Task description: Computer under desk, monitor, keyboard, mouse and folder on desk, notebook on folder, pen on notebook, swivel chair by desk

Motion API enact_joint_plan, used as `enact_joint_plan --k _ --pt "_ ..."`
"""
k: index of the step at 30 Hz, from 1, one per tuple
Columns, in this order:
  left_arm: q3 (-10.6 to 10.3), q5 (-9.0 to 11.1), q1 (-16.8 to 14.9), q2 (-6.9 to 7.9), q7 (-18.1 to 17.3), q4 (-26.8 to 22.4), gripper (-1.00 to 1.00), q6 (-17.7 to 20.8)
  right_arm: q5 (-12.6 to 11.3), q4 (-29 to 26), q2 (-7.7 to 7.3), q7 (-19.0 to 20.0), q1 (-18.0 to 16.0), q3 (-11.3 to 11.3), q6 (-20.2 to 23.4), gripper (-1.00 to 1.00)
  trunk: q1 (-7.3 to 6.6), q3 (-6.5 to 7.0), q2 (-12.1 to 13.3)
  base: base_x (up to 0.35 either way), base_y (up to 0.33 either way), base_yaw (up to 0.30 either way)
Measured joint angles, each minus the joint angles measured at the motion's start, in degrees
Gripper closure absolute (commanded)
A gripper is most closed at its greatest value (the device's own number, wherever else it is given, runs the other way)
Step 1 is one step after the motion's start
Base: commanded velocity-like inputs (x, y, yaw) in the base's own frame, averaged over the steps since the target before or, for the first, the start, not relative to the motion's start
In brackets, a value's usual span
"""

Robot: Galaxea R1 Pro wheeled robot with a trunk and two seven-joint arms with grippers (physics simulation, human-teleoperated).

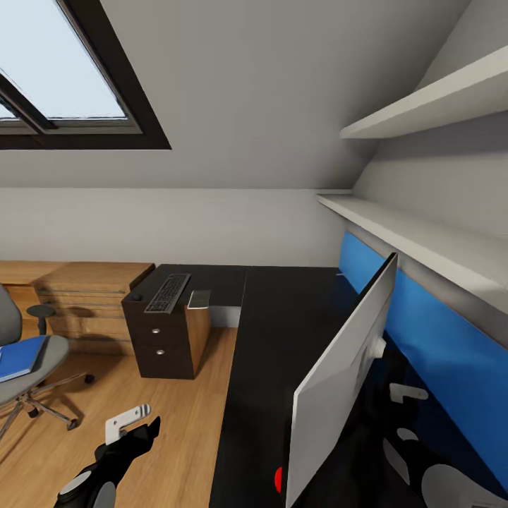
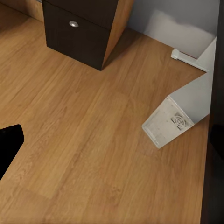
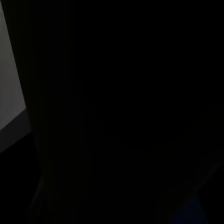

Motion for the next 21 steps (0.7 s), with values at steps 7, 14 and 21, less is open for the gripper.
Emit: enact_joint_plan --k 7,14,21 --pt "0.05 -0.01 0.0 0.08 0.0 0.02 -1.0 -0.02 -0.06 -0.07 0.07 0.9 0.0 0.24 -0.03 1.0 0.0 0.0 0.0 0.0 -0.139 0.0" --pt "0.18 0.0 0.0 0.27 0.0 -0.17 -1.0 -0.16 -0.04 0.09 -0.02 -0.3 0.0 -0.19 -0.08 1.0 0.02 0.0 0.01 -0.048 -0.022 0.0" --pt "0.19 0.0 0.01 0.28 0.0 -0.18 -1.0 -0.04 -0.72 0.33 -0.04 -0.45 -0.01 -0.08 -0.38 1.0 0.02 0.0 0.01 -0.205 -0.088 0.0"
